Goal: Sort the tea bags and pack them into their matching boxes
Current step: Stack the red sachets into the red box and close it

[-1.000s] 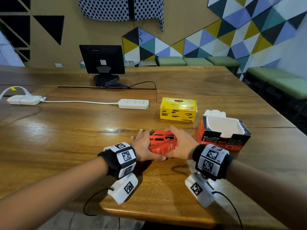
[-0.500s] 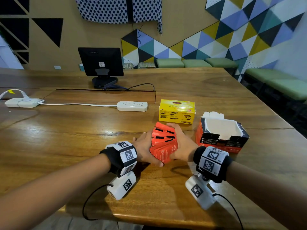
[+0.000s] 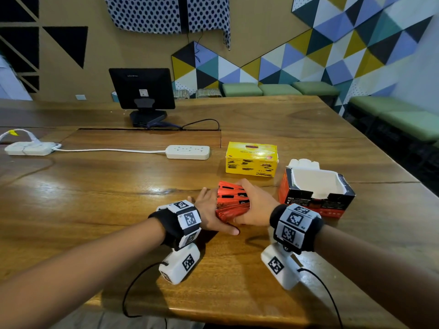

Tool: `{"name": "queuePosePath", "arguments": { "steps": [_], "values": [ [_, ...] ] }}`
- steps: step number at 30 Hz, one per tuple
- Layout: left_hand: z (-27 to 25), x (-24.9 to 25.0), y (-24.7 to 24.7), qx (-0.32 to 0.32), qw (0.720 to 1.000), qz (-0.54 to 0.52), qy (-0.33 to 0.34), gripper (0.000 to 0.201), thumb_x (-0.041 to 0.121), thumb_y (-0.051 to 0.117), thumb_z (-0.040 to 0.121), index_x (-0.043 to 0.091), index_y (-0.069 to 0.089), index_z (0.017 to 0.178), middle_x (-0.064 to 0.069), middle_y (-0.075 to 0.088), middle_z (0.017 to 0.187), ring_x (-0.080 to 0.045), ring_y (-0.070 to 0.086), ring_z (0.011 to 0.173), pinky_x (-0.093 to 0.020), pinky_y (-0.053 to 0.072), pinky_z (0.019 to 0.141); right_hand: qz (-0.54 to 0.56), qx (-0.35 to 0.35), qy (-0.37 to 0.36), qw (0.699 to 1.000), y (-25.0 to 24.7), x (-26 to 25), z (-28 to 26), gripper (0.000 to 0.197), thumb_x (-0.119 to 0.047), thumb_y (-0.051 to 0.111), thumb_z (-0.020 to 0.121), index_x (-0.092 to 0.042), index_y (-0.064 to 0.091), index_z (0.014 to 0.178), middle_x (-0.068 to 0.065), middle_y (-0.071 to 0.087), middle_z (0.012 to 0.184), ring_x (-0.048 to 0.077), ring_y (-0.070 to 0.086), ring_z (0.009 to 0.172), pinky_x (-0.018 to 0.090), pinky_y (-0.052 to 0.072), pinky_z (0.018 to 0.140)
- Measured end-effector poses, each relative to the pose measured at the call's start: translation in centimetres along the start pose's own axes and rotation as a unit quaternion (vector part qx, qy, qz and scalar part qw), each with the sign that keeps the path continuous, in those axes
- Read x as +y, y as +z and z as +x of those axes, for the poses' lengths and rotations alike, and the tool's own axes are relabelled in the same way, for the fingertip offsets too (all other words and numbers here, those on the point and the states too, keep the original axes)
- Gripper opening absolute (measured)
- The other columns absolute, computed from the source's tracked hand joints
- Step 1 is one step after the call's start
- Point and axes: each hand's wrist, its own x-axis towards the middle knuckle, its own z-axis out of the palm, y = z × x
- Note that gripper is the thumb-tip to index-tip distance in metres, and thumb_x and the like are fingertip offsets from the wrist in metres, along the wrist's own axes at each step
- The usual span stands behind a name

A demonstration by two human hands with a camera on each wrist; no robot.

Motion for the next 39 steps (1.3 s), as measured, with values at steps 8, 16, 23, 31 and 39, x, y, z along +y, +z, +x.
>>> {"name": "queuePosePath", "arguments": {
  "steps": [8,16,23,31,39],
  "values": [
    [-0.8,1.3,-1.9,0.044,0.997,-0.064,-0.019,0.114,0.057,0.078,0.052,0.026,0.017,0.143,0.002,0.028,0.147,-0.029,0.014,0.143,-0.057,0.011,0.116,0.044,-0.042,0.006,0.998,-1.2,-0.2,0.0,0.074,-0.024,0.081,0.06,-0.026,0.038,0.12,-0.001,0.058,0.106,0.02,0.064,0.087,0.032,0.059,0.056],
    [1.2,1.4,-1.7,0.055,0.991,-0.123,-0.001,0.101,0.062,0.072,0.041,0.027,0.038,0.13,-0.001,0.053,0.12,-0.018,0.053,0.113,-0.041,0.046,0.099,0.073,-0.006,0.001,0.997,-1.7,-0.2,-0.3,0.071,-0.024,0.082,0.06,-0.031,0.042,0.118,-0.002,0.059,0.102,0.018,0.065,0.082,0.033,0.059,0.053],
    [2.8,6.5,-6.1,0.135,0.981,-0.118,0.069,0.1,0.063,0.064,0.041,0.02,0.038,0.127,-0.002,0.053,0.116,-0.018,0.062,0.098,-0.041,0.054,0.086,0.039,0.083,-0.008,0.996,-8.7,-0.2,-3.3,0.068,-0.022,0.079,0.061,-0.028,0.044,0.119,-0.004,0.061,0.093,0.019,0.066,0.076,0.032,0.058,0.066],
    [8.8,13.8,-6.1,0.179,0.968,-0.117,0.128,0.118,0.077,0.067,0.034,0.023,0.037,0.135,0.0,0.052,0.123,-0.015,0.057,0.111,-0.036,0.05,0.095,-0.001,0.091,0.052,0.995,-14.5,3.8,-5.2,0.063,-0.015,0.078,0.064,-0.028,0.041,0.113,-0.006,0.055,0.093,0.016,0.062,0.078,0.029,0.057,0.051],
    [7.8,17.4,-5.0,0.152,0.981,-0.049,0.109,0.109,0.068,0.076,0.046,0.022,0.034,0.136,-0.003,0.044,0.13,-0.023,0.041,0.124,-0.042,0.038,0.102,-0.016,0.074,0.101,0.992,-14.7,8.6,-5.2,0.064,-0.02,0.08,0.061,-0.033,0.04,0.108,-0.005,0.056,0.102,0.015,0.055,0.094,0.026,0.046,0.074]
  ]
}}
